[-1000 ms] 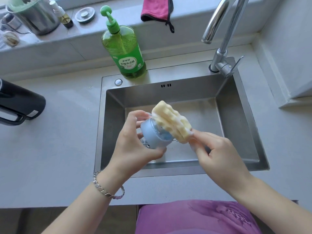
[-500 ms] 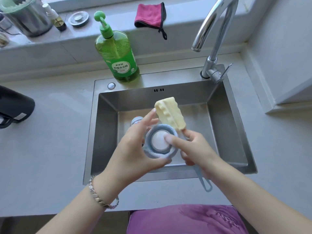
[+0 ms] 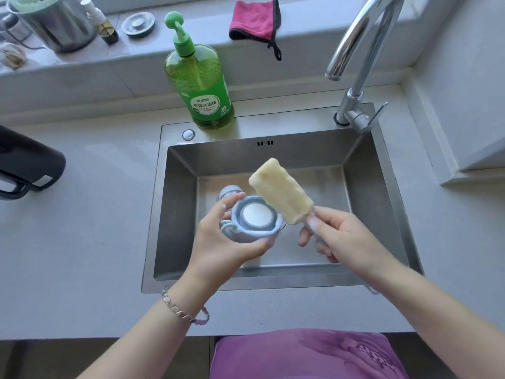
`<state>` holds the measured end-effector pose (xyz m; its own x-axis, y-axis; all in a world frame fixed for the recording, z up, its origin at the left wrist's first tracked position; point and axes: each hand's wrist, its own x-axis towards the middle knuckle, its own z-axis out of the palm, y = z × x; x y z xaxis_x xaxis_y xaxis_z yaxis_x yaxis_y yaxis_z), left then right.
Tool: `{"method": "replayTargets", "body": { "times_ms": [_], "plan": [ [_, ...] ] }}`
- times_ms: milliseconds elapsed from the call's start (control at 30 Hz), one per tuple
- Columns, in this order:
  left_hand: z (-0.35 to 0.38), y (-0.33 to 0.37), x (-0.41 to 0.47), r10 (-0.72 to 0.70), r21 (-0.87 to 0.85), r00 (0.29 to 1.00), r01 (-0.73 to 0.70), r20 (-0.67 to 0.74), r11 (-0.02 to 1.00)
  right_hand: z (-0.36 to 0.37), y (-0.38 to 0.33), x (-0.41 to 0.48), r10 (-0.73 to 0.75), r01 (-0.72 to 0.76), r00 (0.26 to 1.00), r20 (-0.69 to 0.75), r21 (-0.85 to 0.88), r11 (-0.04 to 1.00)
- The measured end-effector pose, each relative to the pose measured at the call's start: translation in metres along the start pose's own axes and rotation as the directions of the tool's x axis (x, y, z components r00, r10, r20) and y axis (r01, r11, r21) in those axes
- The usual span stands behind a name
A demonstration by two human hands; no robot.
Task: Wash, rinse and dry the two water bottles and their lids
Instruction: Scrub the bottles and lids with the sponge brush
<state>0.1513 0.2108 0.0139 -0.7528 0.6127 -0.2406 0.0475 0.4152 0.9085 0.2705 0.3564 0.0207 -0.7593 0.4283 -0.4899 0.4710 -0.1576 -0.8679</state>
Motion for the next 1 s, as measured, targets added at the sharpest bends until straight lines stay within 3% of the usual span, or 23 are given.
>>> {"method": "replayTargets", "body": {
  "times_ms": [67, 133, 233, 300, 367, 467, 533, 667, 767, 833, 900, 1000],
  "plan": [
    [0.0, 0.0, 0.002, -0.005, -0.005, 0.999, 0.005, -0.037, 1.0, -0.004, -0.004, -0.003, -0.088, 0.081, 0.996, -0.027, -0.189, 0.979],
    [-0.004, -0.003, 0.004, 0.025, 0.019, 0.997, -0.023, -0.068, 1.0, -0.012, -0.003, -0.007, -0.217, 0.178, 0.976, -0.031, -0.466, 0.867],
    [-0.012, -0.006, 0.007, 0.085, 0.096, 0.994, -0.079, -0.064, 0.992, -0.017, -0.005, -0.02, -0.498, 0.318, 0.866, 0.032, -0.806, 0.5],
    [-0.013, -0.005, 0.007, 0.094, 0.119, 0.995, -0.089, -0.041, 0.989, -0.008, -0.006, -0.026, -0.59, 0.406, 0.796, 0.135, -0.841, 0.356],
    [-0.012, -0.003, 0.007, 0.114, 0.121, 0.993, -0.11, -0.028, 0.986, -0.002, -0.008, -0.021, -0.637, 0.449, 0.758, 0.14, -0.82, 0.354],
    [-0.017, 0.0, 0.009, 0.155, 0.124, 0.988, -0.152, -0.011, 0.98, -0.007, -0.006, -0.004, -0.68, 0.4, 0.733, 0.023, -0.823, 0.403],
    [-0.022, 0.001, 0.009, 0.161, 0.138, 0.987, -0.16, 0.0, 0.977, -0.01, -0.001, -0.003, -0.669, 0.373, 0.743, -0.009, -0.825, 0.425],
    [-0.018, 0.001, 0.007, 0.101, 0.075, 0.995, -0.1, -0.016, 0.992, 0.006, 0.0, -0.021, -0.643, 0.471, 0.757, 0.113, -0.776, 0.418],
    [-0.012, 0.002, 0.0, 0.152, 0.118, 0.988, -0.154, 0.029, 0.981, 0.0, 0.004, -0.01, -0.643, 0.381, 0.766, 0.005, -0.809, 0.448],
    [-0.016, -0.001, 0.002, 0.161, 0.138, 0.987, -0.156, -0.026, 0.978, -0.006, 0.009, -0.01, -0.616, 0.348, 0.787, -0.035, -0.8, 0.49],
    [-0.021, -0.006, 0.006, 0.138, 0.14, 0.989, -0.129, -0.059, 0.982, -0.001, 0.013, -0.018, -0.595, 0.402, 0.804, 0.01, -0.747, 0.529],
    [-0.014, -0.004, 0.003, 0.14, 0.157, 0.99, -0.139, 0.002, 0.978, 0.007, 0.009, -0.02, -0.592, 0.458, 0.805, 0.046, -0.683, 0.569]
  ]
}}
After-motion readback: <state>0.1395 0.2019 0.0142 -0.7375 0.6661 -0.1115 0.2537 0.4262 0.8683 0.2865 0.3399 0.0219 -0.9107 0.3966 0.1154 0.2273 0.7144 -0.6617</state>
